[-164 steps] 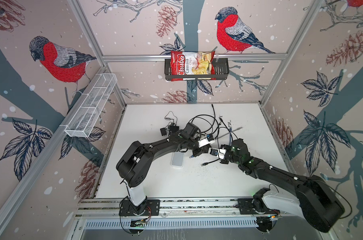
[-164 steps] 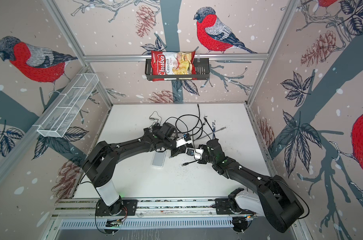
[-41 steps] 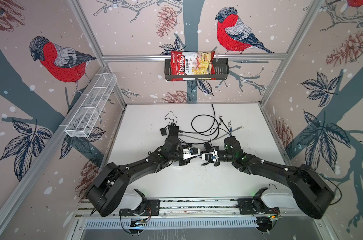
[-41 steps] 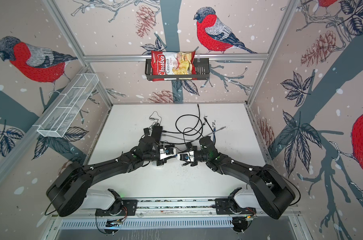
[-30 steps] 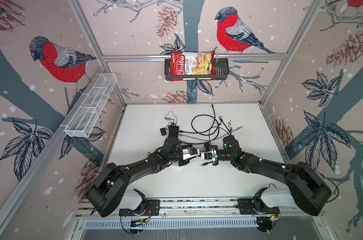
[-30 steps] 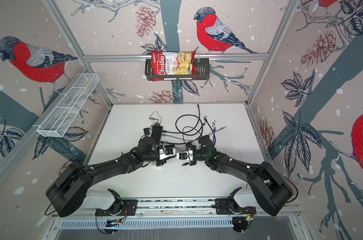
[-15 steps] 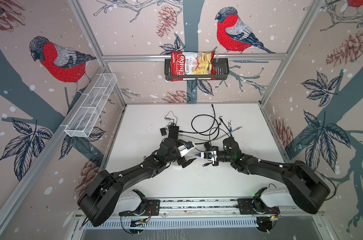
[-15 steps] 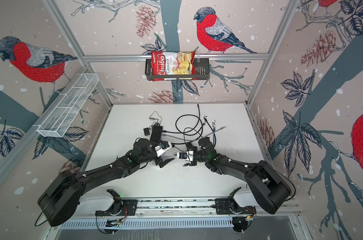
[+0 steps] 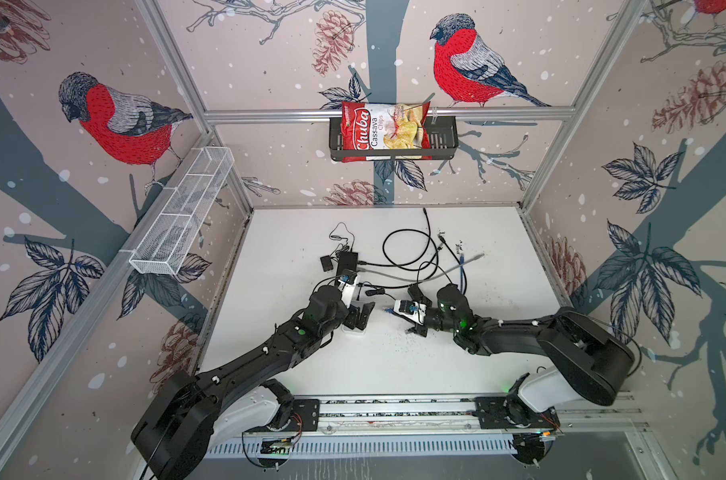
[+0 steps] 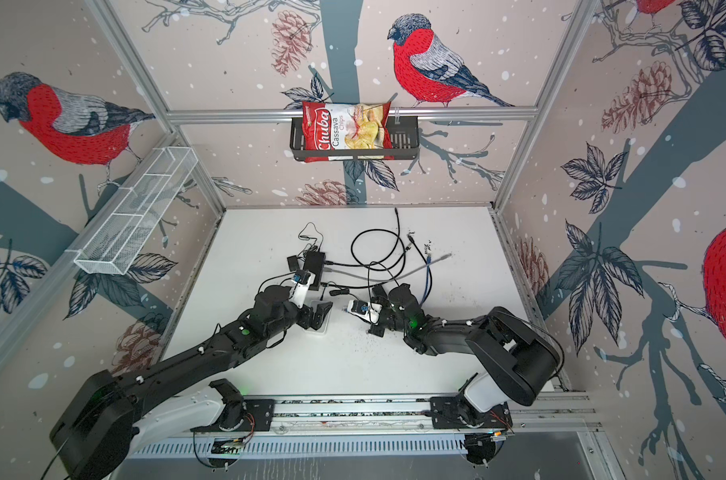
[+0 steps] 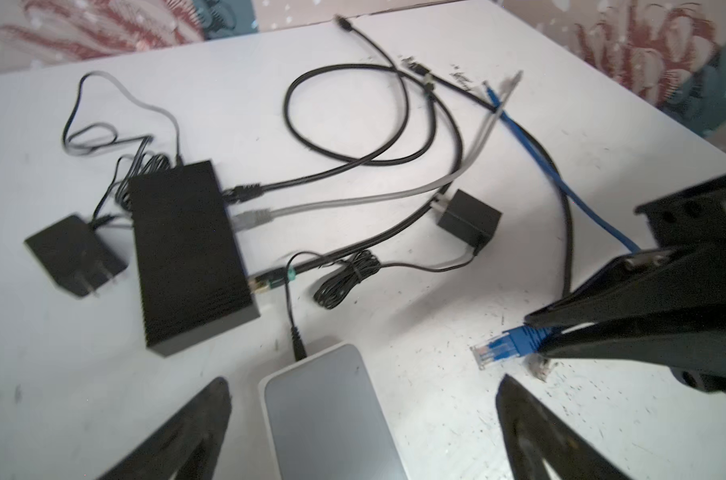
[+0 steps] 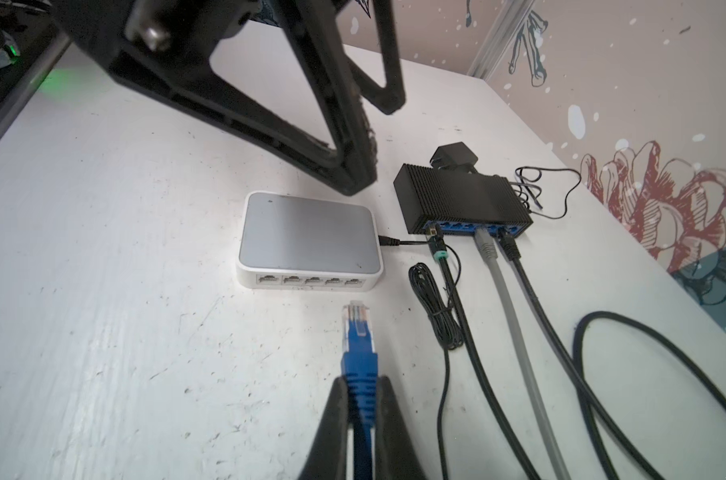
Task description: Insert the plug into the switch port
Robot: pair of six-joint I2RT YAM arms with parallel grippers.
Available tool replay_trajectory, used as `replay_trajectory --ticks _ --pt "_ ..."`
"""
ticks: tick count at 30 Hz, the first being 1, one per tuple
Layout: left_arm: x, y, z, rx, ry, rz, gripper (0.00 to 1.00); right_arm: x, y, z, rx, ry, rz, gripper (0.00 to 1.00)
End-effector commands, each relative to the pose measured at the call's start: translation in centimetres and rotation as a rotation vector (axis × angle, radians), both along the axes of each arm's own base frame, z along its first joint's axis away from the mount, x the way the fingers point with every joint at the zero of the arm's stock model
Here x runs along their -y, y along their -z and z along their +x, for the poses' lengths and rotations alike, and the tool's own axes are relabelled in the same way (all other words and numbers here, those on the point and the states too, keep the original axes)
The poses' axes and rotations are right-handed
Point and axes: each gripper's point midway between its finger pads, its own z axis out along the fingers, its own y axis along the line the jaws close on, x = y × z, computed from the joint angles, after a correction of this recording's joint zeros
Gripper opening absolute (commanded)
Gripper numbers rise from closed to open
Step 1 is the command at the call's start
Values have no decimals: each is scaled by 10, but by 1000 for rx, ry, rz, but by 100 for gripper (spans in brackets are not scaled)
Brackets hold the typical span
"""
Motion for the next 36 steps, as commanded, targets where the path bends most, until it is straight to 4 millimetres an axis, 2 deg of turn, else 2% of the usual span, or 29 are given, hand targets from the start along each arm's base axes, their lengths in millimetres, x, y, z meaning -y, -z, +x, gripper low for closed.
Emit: replay_trajectory --ticks 1,6,11,29,33,36 --pt "-19 26 -6 -142 -136 27 98 -4 -11 13 17 69 52 1" --pt "-16 50 -21 -315 -137 52 98 -8 -6 15 24 80 33 0" --pt "-7 59 -30 -383 -101 59 98 -7 -4 18 29 105 27 0" --pt "-6 91 -35 -508 -95 240 98 -10 0 19 38 97 13 0" --pt "-8 99 -35 -522 -104 269 93 -12 2 17 37 92 9 1" --pt "-7 101 -35 -524 -101 269 83 -12 2 16 38 86 7 1"
